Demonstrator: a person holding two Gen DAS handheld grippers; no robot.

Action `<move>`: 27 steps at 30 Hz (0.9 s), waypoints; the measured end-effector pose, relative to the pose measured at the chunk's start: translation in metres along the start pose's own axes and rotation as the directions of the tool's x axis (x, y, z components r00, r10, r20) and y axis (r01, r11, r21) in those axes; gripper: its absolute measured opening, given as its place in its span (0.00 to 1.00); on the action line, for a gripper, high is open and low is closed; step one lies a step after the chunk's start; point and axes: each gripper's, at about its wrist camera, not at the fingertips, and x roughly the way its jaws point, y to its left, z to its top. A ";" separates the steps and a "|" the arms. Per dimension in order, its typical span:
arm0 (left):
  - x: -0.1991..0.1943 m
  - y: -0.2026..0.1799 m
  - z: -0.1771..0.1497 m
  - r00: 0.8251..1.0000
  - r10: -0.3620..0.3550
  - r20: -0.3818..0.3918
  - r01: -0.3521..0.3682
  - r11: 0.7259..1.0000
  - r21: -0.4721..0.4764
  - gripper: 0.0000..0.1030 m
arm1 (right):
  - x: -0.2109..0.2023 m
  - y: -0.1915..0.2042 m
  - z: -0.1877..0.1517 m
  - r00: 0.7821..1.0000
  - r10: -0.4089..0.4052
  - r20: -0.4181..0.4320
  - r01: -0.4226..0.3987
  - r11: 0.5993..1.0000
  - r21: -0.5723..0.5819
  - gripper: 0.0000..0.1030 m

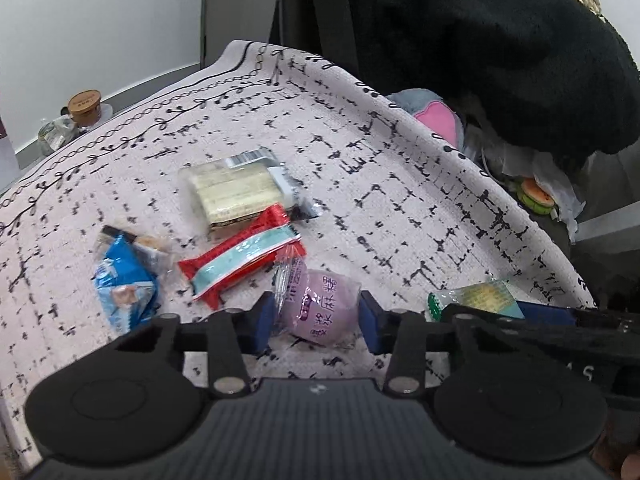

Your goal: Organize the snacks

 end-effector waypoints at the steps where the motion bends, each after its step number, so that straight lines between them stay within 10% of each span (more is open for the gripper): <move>1: -0.001 0.002 0.000 1.000 0.008 -0.003 -0.008 1.000 -0.005 0.41 | 0.001 0.002 0.000 1.000 -0.002 -0.001 0.002 1.000 -0.009 0.77; 10: -0.019 0.012 -0.012 0.999 0.023 -0.024 -0.024 0.999 -0.046 0.40 | 0.000 0.006 -0.002 1.000 0.002 -0.003 -0.002 1.000 -0.021 0.54; 27: -0.100 0.029 -0.018 0.996 0.023 0.083 -0.015 0.996 -0.088 0.40 | -0.046 0.037 0.001 0.989 0.114 0.089 -0.112 0.993 -0.031 0.53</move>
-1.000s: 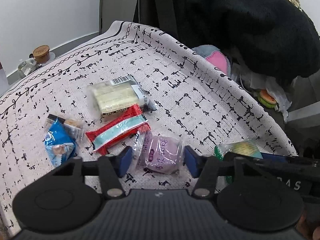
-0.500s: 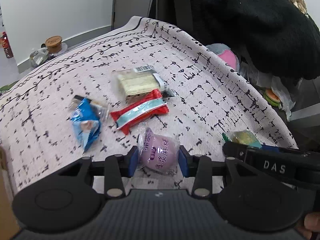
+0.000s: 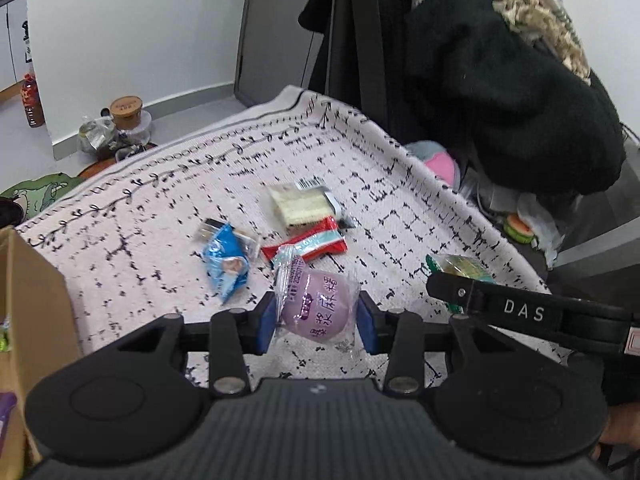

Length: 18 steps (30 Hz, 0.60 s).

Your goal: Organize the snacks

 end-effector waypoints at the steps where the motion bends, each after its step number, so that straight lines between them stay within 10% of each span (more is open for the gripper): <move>1: -0.005 0.001 0.000 1.000 0.000 0.007 0.000 1.000 -0.003 0.40 | -0.003 0.004 0.000 1.000 0.008 0.006 -0.008 1.000 -0.002 0.53; 18: -0.068 0.051 -0.003 0.993 0.057 0.107 -0.048 0.996 -0.080 0.40 | -0.027 0.074 0.011 0.993 0.110 0.051 -0.105 0.990 -0.092 0.53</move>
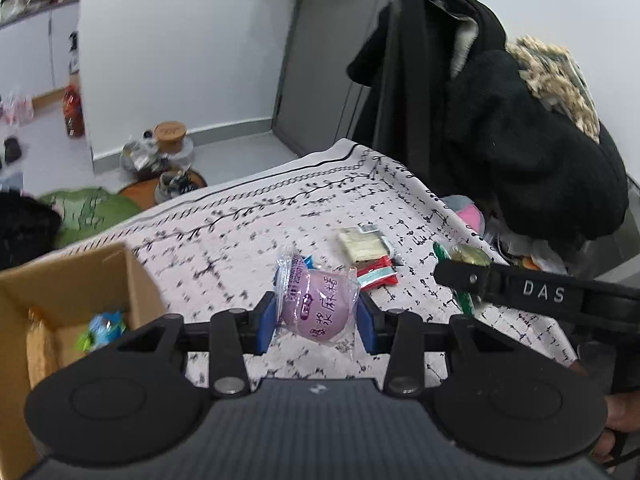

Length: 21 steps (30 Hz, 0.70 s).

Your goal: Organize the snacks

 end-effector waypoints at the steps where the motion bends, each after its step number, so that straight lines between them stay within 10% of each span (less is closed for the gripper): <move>1: -0.003 0.005 -0.001 1.000 0.005 0.005 -0.005 1.000 -0.006 0.40 | 0.000 0.005 0.001 1.000 0.004 -0.001 -0.004 1.000 -0.006 0.53; 21: -0.039 0.124 -0.017 0.987 0.144 0.067 -0.133 0.980 -0.148 0.40 | 0.018 0.109 -0.011 0.997 0.065 -0.038 -0.069 0.990 -0.123 0.53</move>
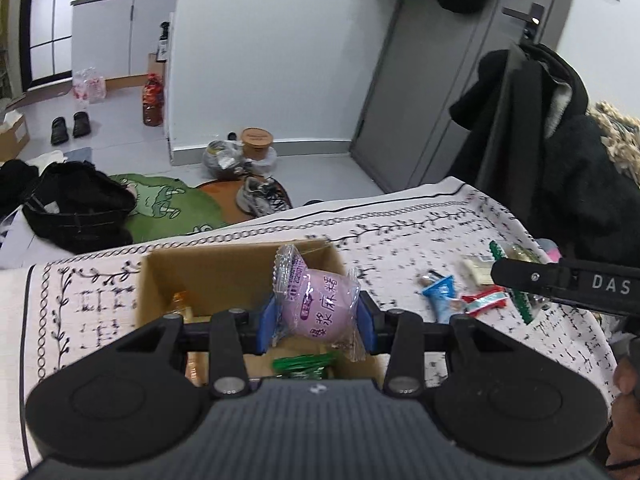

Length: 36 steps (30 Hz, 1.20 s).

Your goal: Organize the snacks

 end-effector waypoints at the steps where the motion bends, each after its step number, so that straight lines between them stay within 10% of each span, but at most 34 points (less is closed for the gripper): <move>1: 0.001 0.004 -0.001 1.000 -0.001 -0.003 0.001 1.000 -0.007 0.40 | 0.002 0.005 0.000 1.000 0.000 -0.002 0.000 1.000 -0.008 0.53; 23: -0.024 0.071 -0.017 0.996 0.066 0.053 -0.059 0.989 -0.134 0.66 | 0.038 0.086 -0.009 0.994 0.102 -0.033 -0.105 0.988 -0.117 0.62; 36: -0.025 0.060 -0.022 0.998 0.059 0.032 -0.055 0.993 -0.103 0.78 | 0.025 0.051 -0.005 0.999 0.048 -0.013 -0.048 0.999 -0.023 0.67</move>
